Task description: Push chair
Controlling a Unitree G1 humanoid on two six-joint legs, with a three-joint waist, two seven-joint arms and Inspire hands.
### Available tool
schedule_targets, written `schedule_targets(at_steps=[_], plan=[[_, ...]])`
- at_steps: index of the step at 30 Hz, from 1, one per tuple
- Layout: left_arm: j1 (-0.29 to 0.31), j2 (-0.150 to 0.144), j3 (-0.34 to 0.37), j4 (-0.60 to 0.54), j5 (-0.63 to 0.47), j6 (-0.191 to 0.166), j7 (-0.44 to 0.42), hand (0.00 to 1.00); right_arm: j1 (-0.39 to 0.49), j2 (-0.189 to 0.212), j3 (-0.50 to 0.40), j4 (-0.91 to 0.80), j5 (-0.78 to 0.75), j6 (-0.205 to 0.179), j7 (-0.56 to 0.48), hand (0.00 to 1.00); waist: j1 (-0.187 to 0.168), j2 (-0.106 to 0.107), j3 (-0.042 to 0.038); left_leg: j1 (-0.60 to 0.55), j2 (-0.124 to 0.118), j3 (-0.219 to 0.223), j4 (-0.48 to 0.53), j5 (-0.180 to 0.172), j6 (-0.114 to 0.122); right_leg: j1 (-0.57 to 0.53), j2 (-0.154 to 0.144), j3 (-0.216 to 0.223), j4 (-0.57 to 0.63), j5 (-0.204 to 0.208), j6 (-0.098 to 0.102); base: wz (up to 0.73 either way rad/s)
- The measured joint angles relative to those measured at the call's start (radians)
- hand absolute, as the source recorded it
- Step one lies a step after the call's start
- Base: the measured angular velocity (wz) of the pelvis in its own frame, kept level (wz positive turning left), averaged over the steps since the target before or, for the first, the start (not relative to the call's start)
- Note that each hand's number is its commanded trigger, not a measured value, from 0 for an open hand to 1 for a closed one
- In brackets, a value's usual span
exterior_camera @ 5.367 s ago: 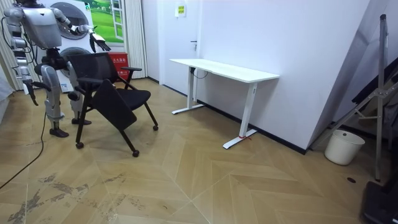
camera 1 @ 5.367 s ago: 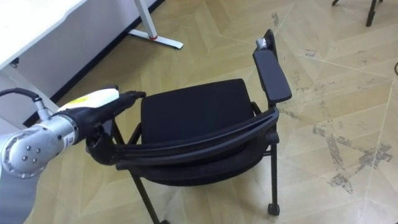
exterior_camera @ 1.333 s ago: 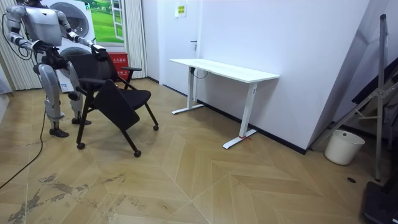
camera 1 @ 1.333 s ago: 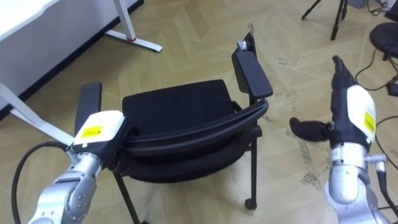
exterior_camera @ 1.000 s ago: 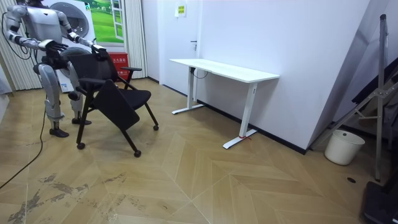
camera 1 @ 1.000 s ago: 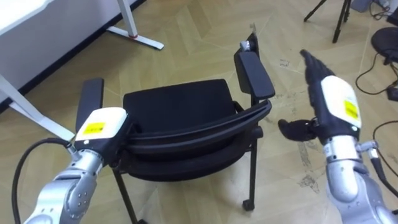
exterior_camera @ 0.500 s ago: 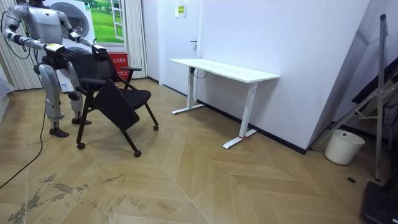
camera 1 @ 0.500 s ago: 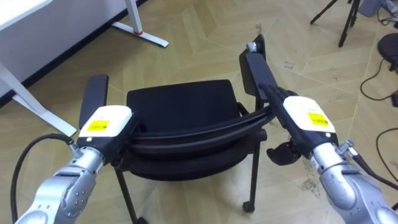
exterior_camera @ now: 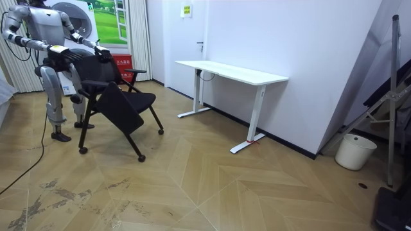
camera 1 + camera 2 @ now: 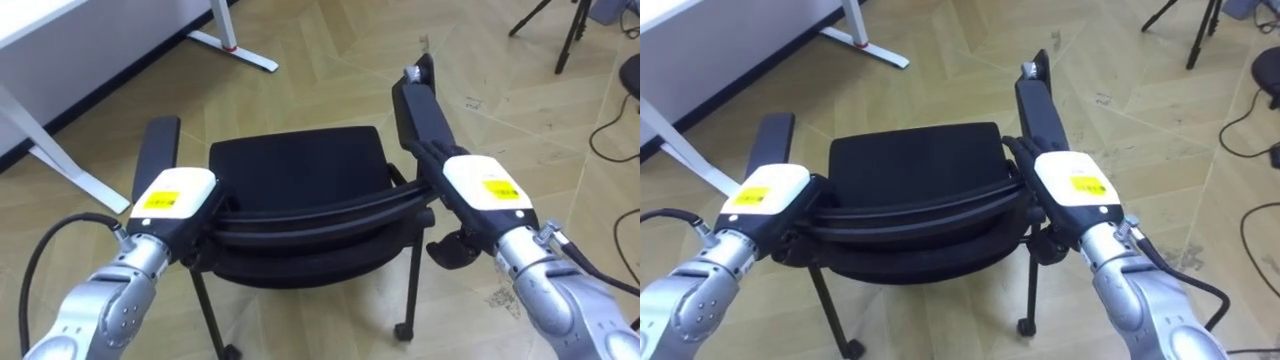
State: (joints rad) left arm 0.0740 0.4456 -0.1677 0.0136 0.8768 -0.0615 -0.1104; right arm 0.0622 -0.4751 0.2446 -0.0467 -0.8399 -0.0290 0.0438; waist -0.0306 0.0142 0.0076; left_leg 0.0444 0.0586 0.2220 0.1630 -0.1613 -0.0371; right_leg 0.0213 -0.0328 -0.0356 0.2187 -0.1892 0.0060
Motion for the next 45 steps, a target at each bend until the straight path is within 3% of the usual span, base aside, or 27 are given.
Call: schedule_targets(at_steps=[14, 30, 35, 45], plan=[[0.0, 0.0, -0.033, 0.007, -0.001, -0.009, 0.019, 1.0, 0.0, 0.004, 0.017, 0.0, -0.031, 0.0, -0.015, 0.0, 0.008, 0.011, 0.0001, -0.002, 0.0, -0.021, 0.0, 0.0, 0.0, 0.007, -0.001, -0.025, -0.001, 0.0, 0.0, 0.04], [-0.001, 0.016, -0.071, 0.005, -0.009, 0.011, 0.041, 1.0, -0.001, 0.004, 0.086, 0.001, -0.066, 0.085, -0.048, 0.0, 0.019, -0.005, -0.0034, 0.005, -0.002, -0.035, 0.002, 0.0, 0.0, 0.029, -0.001, -0.039, -0.019, 0.0, -0.001, 0.01], [-0.011, 0.016, -0.086, 0.005, -0.009, 0.011, 0.041, 1.0, -0.006, 0.004, 0.087, 0.0, -0.069, 0.087, -0.048, 0.0, 0.035, -0.007, -0.0027, 0.004, -0.001, -0.036, 0.002, 0.0, 0.0, 0.029, -0.001, -0.042, -0.019, 0.0, -0.001, 0.01], [-0.035, 0.021, -0.125, 0.005, -0.009, 0.01, 0.041, 1.0, -0.039, 0.009, 0.188, -0.003, -0.072, 0.063, -0.03, 0.0, 0.06, -0.008, -0.0023, -0.002, -0.002, -0.059, 0.003, 0.0, 0.0, 0.033, -0.003, -0.065, -0.018, 0.0, -0.001, 0.06]])
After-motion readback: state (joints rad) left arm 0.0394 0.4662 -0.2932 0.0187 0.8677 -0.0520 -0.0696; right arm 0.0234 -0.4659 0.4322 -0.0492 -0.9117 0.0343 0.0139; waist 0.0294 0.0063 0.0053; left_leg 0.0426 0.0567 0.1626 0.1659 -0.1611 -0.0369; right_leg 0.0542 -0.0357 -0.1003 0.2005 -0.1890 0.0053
